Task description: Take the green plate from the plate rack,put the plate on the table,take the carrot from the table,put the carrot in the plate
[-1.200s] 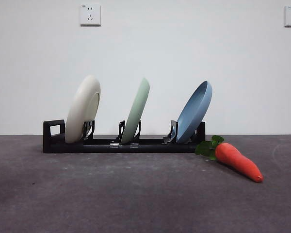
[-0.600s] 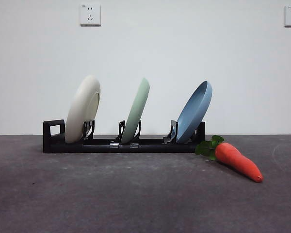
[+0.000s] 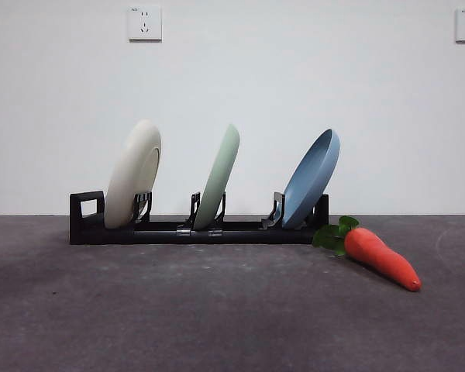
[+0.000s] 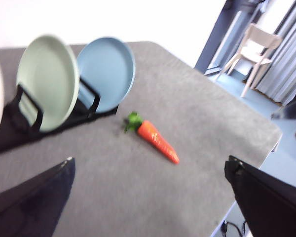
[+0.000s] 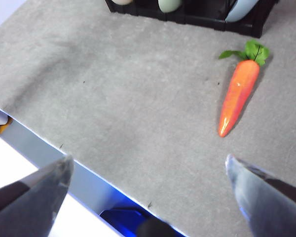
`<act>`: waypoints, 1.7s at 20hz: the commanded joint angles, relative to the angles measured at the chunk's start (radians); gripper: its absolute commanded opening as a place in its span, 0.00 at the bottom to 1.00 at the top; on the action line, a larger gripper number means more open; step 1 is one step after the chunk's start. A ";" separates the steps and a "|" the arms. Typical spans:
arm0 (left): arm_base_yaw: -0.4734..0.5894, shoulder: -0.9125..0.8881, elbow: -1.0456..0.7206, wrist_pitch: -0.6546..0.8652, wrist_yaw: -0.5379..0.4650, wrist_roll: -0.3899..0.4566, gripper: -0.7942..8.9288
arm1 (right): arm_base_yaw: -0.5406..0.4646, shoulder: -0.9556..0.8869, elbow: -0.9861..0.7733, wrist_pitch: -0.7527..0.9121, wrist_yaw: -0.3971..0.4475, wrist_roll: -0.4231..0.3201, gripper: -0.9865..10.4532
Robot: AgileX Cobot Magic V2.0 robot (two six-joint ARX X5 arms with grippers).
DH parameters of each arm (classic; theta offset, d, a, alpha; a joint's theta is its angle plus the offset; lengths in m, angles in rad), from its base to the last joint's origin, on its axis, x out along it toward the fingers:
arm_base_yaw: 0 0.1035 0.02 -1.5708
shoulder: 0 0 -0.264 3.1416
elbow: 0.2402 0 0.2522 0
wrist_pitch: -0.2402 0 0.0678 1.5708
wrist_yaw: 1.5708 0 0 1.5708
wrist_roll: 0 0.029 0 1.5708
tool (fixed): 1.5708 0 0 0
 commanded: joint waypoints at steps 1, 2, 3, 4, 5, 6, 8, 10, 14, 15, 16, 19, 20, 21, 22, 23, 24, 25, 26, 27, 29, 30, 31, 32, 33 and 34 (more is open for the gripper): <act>-0.064 0.117 0.053 0.083 -0.045 -0.035 0.64 | 0.003 0.015 0.002 0.005 -0.002 -0.005 0.66; -0.104 0.179 0.085 0.114 -0.076 -0.035 0.64 | 0.003 0.021 0.002 0.005 -0.002 -0.005 0.66; -0.144 0.242 0.121 0.142 -0.107 -0.035 0.64 | 0.003 0.024 0.002 0.006 -0.002 -0.005 0.66; -0.182 0.307 0.159 0.165 -0.144 -0.035 0.64 | 0.003 0.029 0.002 0.006 -0.002 -0.005 0.66; -0.217 0.372 0.198 0.186 -0.180 -0.034 0.64 | 0.003 0.031 0.002 0.006 -0.002 -0.005 0.66; -0.250 0.438 0.238 0.208 -0.213 -0.031 0.64 | 0.003 0.035 0.002 0.006 -0.002 -0.005 0.66; -0.308 0.571 0.321 0.260 -0.275 -0.030 0.64 | 0.003 0.039 0.002 0.006 -0.002 -0.005 0.66; -0.344 0.700 0.404 0.307 -0.336 -0.026 0.64 | 0.003 0.041 0.002 0.006 -0.002 -0.005 0.66; -0.382 0.944 0.575 0.324 -0.367 -0.002 0.64 | 0.003 0.041 0.002 0.006 -0.001 -0.005 0.66; -0.388 0.999 0.615 0.327 -0.382 0.000 0.64 | 0.003 0.041 0.002 0.007 -0.001 -0.005 0.66; -0.394 1.050 0.653 0.331 -0.406 0.005 0.64 | 0.003 0.041 0.002 0.007 -0.001 -0.005 0.66; -0.402 1.172 0.729 0.357 -0.495 0.024 0.64 | 0.003 0.047 0.002 0.008 -0.001 -0.005 0.66; -0.402 1.198 0.737 0.368 -0.516 0.026 0.64 | 0.003 0.048 0.002 0.008 -0.001 -0.005 0.66; -0.402 1.223 0.738 0.395 -0.517 0.026 0.64 | 0.003 0.048 0.002 0.009 -0.001 -0.005 0.66; -0.401 1.242 0.738 0.411 -0.525 0.026 0.64 | 0.003 0.050 0.002 0.010 -0.001 -0.005 0.66; -0.401 1.264 0.738 0.428 -0.552 0.026 0.64 | 0.003 0.053 0.002 0.010 -0.001 -0.005 0.66; -0.401 1.279 0.738 0.441 -0.568 0.026 0.64 | 0.003 0.055 0.002 0.010 -0.001 -0.005 0.66; -0.401 1.298 0.738 0.460 -0.567 0.026 0.64 | 0.003 0.059 0.002 0.013 -0.001 -0.005 0.66; -0.401 1.313 0.738 0.475 -0.567 0.026 0.64 | 0.003 0.062 0.002 0.013 -0.001 -0.005 0.66; -0.401 1.329 0.738 0.488 -0.568 0.026 0.64 | 0.003 0.067 0.002 0.013 -0.001 -0.005 0.66; -0.401 1.354 0.738 0.495 -0.568 0.026 0.63 | 0.003 0.074 0.002 0.014 -0.001 -0.005 0.66; -0.401 1.363 0.738 0.496 -0.568 0.026 0.62 | 0.003 0.074 0.002 0.013 -0.001 -0.005 0.66; -0.401 1.372 0.738 0.496 -0.571 0.026 0.58 | 0.003 0.076 0.002 0.014 -0.001 -0.005 0.66; -0.401 1.376 0.738 0.494 -0.570 0.025 0.51 | 0.003 0.076 0.002 0.014 -0.001 -0.005 0.66; -0.401 1.377 0.738 0.491 -0.571 0.025 0.43 | 0.003 0.076 0.002 0.014 -0.001 -0.005 0.66; -0.401 1.378 0.738 0.491 -0.571 0.026 0.36 | 0.003 0.076 0.002 0.014 -0.001 -0.005 0.66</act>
